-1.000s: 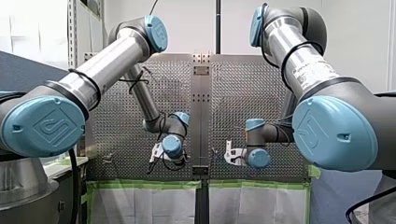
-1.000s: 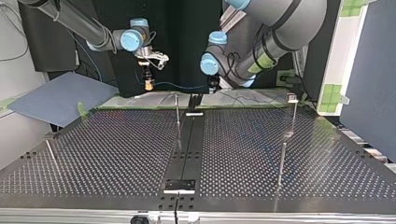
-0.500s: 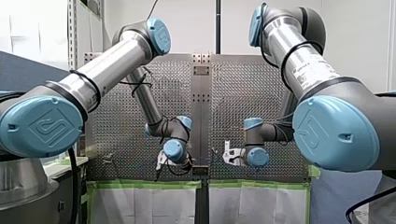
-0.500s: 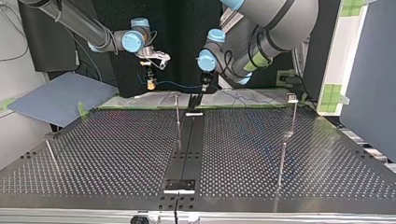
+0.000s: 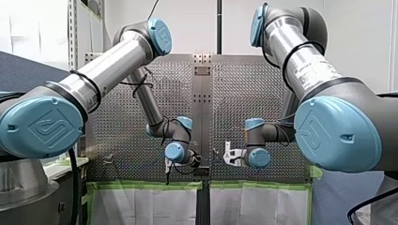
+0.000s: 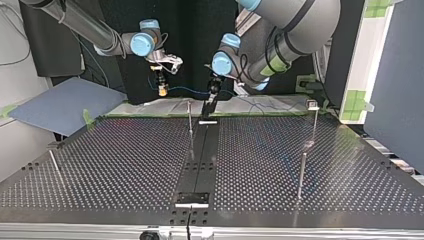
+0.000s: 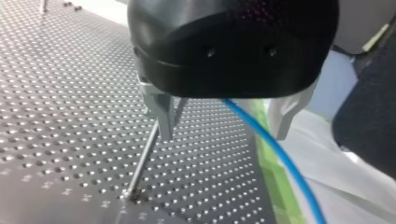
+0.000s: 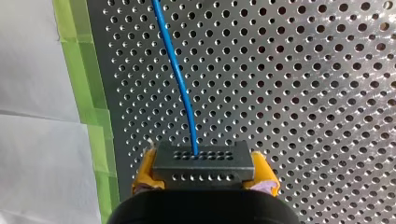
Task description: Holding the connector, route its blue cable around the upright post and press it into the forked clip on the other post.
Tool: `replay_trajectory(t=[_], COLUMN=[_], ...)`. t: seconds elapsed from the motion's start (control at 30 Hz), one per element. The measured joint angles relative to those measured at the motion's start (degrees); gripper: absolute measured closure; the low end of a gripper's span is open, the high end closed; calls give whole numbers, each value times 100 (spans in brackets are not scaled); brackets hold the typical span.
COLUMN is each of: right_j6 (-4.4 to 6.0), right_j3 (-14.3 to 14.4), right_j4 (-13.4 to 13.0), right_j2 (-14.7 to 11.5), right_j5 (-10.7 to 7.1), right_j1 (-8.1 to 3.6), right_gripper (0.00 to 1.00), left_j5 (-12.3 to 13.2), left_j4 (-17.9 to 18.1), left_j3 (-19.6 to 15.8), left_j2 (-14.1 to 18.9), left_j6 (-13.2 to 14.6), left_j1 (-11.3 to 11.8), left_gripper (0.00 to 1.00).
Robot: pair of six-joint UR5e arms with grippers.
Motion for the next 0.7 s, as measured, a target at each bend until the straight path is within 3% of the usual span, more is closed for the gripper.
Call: replay_trajectory(t=[0.13,0.37,0.7], right_j6=[15,114,261], right_j3=[-11,-23,-26], right_j4=[-2,55,113], right_j2=[0,0,3], right_j5=[-128,-461,-960], right_j1=[-26,-128,-284], right_gripper=[100,100,100], left_j5=[-163,-484,-988], left_j4=[138,73,8], left_j3=[-2,-4,-4], left_j2=[0,0,0], left_j6=[-211,-526,-488], left_j1=[-22,-122,-316], left_gripper=[0,0,0])
